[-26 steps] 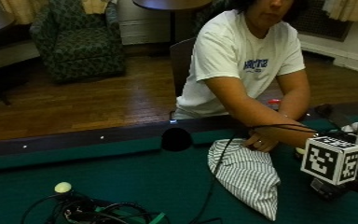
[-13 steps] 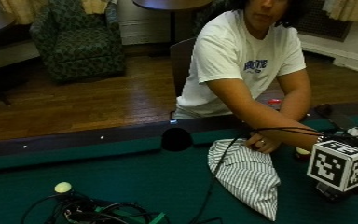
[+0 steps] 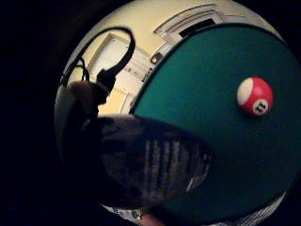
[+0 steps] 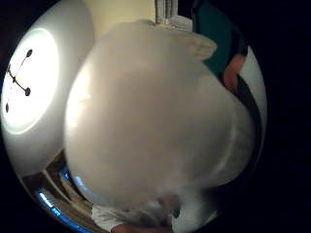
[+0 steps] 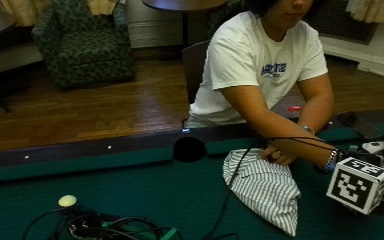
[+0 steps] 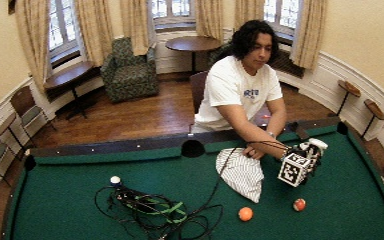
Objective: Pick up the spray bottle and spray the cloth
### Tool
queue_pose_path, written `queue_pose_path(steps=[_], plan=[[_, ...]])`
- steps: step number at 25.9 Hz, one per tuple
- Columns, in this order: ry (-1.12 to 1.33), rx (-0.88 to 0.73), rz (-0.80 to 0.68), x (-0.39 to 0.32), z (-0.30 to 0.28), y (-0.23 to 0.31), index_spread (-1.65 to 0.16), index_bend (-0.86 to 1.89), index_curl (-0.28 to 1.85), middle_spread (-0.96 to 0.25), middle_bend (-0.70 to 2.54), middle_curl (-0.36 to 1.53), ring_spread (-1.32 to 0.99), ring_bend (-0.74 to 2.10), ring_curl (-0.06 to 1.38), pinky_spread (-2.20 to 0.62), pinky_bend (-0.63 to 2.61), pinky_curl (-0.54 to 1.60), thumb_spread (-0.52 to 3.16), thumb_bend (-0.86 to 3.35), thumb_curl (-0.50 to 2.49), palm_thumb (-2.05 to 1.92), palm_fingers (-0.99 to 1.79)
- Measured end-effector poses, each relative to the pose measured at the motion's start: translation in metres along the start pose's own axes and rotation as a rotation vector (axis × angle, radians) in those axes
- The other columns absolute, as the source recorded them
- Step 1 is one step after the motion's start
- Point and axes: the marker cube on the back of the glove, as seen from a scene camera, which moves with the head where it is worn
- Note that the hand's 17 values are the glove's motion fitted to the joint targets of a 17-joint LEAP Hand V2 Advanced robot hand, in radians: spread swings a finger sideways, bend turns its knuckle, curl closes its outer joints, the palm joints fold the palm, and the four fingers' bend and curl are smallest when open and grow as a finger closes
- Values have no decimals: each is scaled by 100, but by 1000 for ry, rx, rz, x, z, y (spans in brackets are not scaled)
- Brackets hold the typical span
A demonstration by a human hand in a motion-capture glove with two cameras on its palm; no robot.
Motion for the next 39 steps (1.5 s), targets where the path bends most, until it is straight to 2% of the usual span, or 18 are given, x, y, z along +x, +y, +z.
queue_pose_path(steps=[3, 4, 8, 11, 17, 24, 39], plan=[[36, -31, 28, 2, -4, 8, -30, 21, 57, -18, 67, 51, -18, 58, 43, -12, 24, 36, 77, -7, 72, 68, 109], [52, -41, 38, 2, -5, 12, -31, 21, 56, -18, 58, 48, -17, 54, 41, -7, 22, 35, 80, -9, 69, 64, 95], [163, -56, 74, 5, -20, 31, -35, 15, 54, -17, 38, 43, -15, 47, 42, 3, 29, 38, 85, -9, 62, 53, 67], [253, -81, 99, 8, -37, 50, -37, 10, 49, -17, 30, 40, -14, 45, 40, 8, 32, 38, 88, -7, 58, 48, 59], [430, -126, 114, 4, -71, 95, -38, 8, 40, -18, 22, 37, -13, 46, 36, 14, 36, 37, 92, -6, 51, 42, 59], [625, -172, 48, -15, -102, 142, -39, 10, 35, -18, 20, 37, -13, 43, 36, 17, 36, 37, 94, -4, 45, 38, 56], [873, -329, -170, -75, -109, 226, -42, 15, 31, -22, 21, 37, -17, 33, 33, 21, 26, 35, 96, -3, 39, 36, 40]])
